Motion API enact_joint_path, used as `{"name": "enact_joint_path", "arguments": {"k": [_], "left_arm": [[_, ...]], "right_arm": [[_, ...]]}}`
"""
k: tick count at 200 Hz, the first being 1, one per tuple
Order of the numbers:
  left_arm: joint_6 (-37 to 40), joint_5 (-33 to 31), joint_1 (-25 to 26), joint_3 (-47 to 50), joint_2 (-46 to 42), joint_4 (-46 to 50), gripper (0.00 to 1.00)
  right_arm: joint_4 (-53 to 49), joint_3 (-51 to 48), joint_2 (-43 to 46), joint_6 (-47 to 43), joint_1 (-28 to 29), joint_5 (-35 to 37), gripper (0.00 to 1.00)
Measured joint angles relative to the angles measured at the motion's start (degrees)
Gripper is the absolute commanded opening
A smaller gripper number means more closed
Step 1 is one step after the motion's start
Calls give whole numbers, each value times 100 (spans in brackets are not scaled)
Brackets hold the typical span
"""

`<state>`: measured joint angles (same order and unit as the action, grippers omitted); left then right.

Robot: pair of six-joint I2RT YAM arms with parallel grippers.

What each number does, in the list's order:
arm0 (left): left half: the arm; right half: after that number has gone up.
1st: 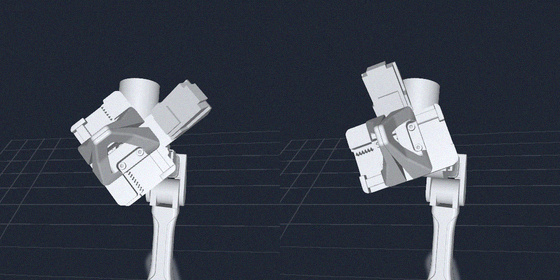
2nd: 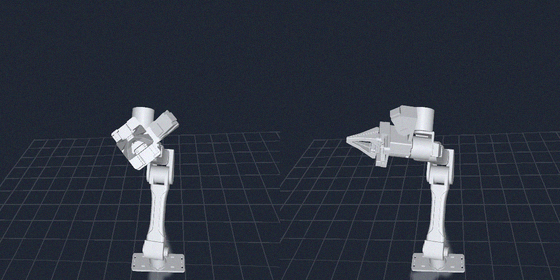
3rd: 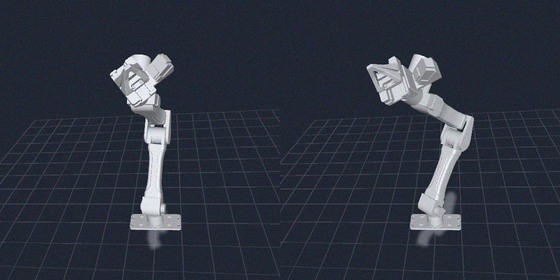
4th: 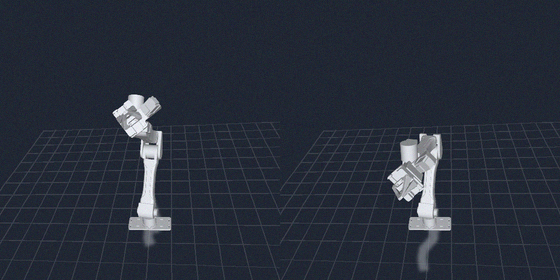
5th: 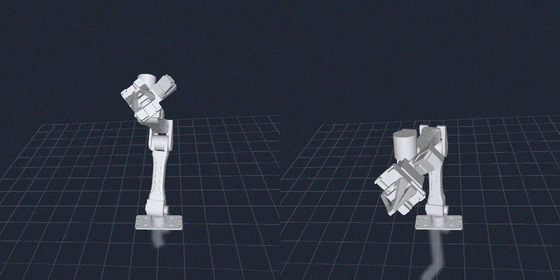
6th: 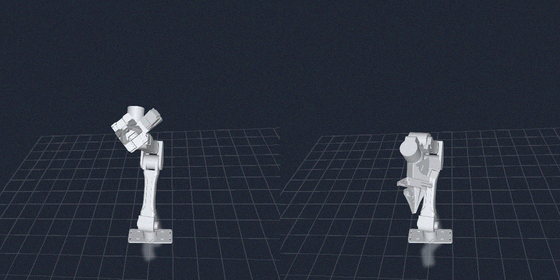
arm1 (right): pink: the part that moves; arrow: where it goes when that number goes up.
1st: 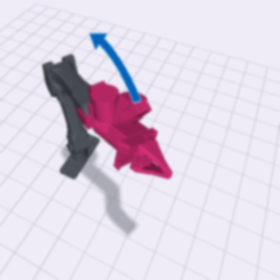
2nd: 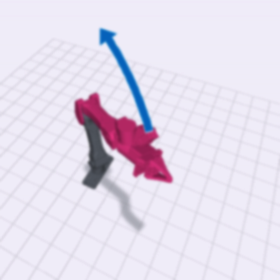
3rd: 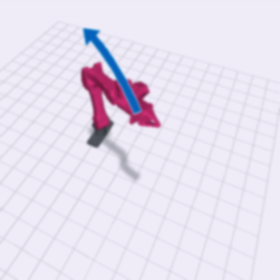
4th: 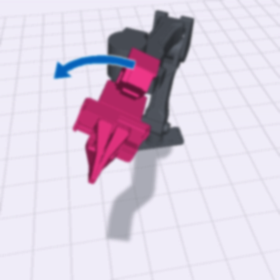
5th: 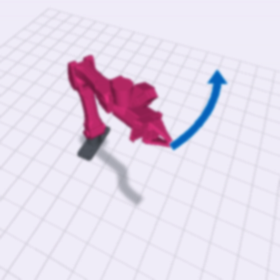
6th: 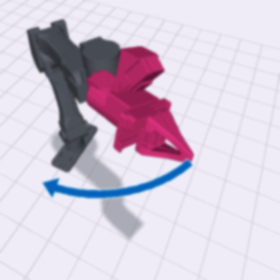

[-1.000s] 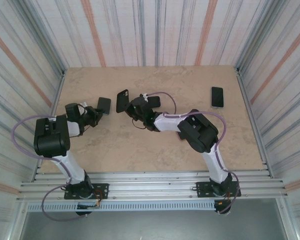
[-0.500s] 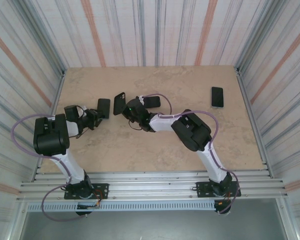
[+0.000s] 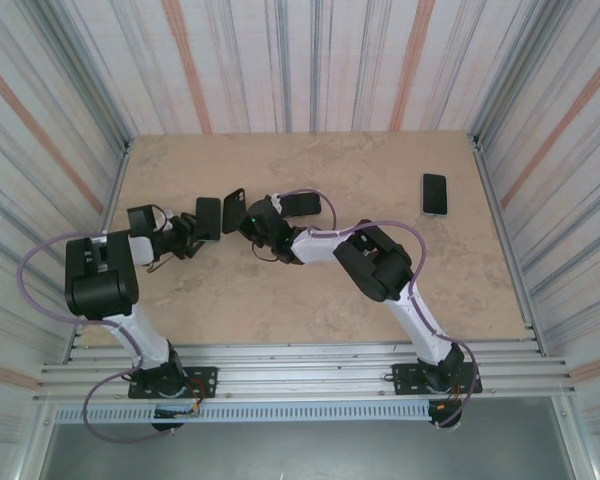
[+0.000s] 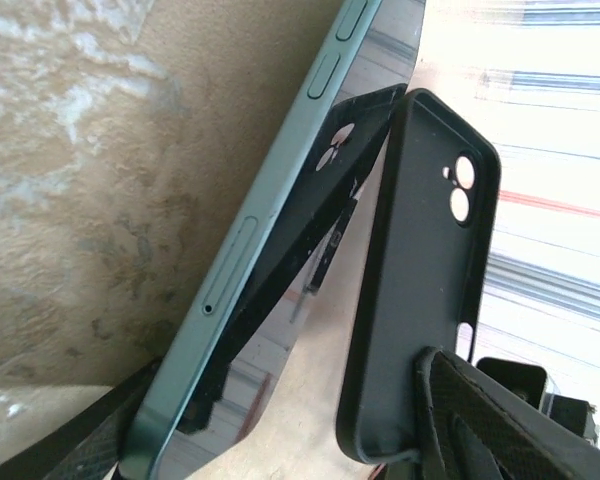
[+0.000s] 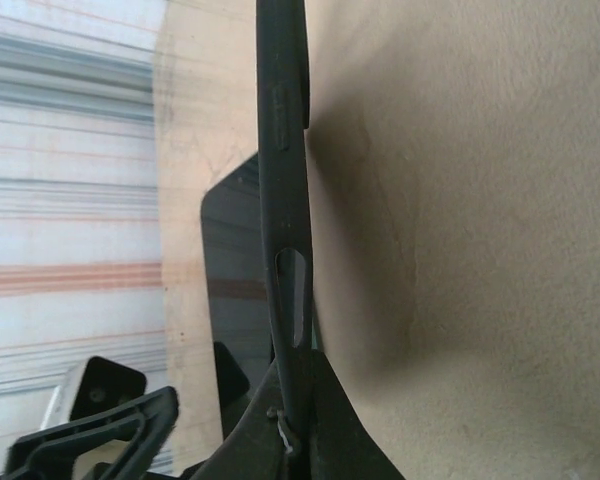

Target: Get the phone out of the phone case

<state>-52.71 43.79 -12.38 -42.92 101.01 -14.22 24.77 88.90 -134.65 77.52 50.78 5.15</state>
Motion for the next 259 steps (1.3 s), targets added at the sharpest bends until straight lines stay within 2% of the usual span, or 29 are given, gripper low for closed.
{"name": "enact_joint_path", "arguments": {"k": [31, 106, 178, 197, 228, 259], "left_arm": [[251, -37, 0, -94, -48, 348, 72], [833, -339, -7, -315, -229, 1246, 74], [951, -492, -44, -369, -308, 1506, 74], [975, -492, -44, -420, -310, 1591, 75], [1099, -516, -44, -575, -376, 1818, 76], [1403, -610, -44, -787, -734, 2232, 78]], "right_arm": [[-92, 15, -79, -9, 33, -2, 8], [-367, 15, -90, -308, 37, -68, 28], [-573, 15, -22, -717, 15, -92, 41], [-675, 15, 37, -815, -7, -96, 45], [-1016, 15, 203, -1167, -92, -120, 57], [-1349, -39, 514, -1497, -181, -227, 62]]}}
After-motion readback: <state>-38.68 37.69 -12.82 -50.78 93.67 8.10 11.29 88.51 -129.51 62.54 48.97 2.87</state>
